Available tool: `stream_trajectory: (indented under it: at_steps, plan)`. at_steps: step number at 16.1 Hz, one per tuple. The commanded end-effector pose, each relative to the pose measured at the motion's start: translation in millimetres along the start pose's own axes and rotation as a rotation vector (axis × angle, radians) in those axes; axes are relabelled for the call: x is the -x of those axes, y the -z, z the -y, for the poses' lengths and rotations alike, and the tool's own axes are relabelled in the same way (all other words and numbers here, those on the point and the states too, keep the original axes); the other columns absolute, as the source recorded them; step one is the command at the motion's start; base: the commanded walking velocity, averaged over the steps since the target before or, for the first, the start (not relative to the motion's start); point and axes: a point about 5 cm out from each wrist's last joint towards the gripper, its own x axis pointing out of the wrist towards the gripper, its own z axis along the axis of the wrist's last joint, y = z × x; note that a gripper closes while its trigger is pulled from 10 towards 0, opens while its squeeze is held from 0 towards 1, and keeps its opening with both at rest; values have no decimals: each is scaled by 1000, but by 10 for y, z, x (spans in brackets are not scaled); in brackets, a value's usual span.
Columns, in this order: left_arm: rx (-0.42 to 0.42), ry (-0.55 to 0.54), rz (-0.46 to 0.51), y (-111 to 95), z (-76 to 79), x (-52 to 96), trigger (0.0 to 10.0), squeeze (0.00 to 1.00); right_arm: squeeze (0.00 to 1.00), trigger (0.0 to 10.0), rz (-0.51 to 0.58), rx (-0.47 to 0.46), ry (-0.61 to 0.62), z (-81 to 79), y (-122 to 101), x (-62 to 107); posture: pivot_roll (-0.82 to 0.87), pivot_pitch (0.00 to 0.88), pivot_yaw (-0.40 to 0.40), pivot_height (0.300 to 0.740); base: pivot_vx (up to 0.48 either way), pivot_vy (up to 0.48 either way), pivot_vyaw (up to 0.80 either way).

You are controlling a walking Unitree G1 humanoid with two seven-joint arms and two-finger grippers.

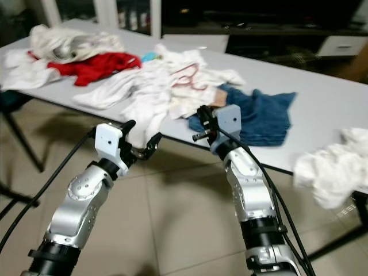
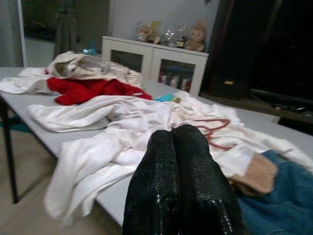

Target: Hang hanger

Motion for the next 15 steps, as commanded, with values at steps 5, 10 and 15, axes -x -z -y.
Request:
stream_trajectory:
  at_steps: [5, 10, 15]
  plan:
    - [3, 11, 6, -32, 19, -19, 10000, 0, 0, 10000, 3, 2, -5, 19, -20, -31, 39, 0, -56, 740, 370, 0, 0]
    - [5, 10, 6, -30, 24, -14, 10000, 0, 0, 10000, 2, 1, -9, 13, -17, -31, 40, 0, -57, 740, 370, 0, 0]
    - [6, 9, 6, -29, 29, -15, 10000, 0, 0, 10000, -1, 2, -10, 16, -13, -27, 41, 0, -58, 740, 370, 0, 0]
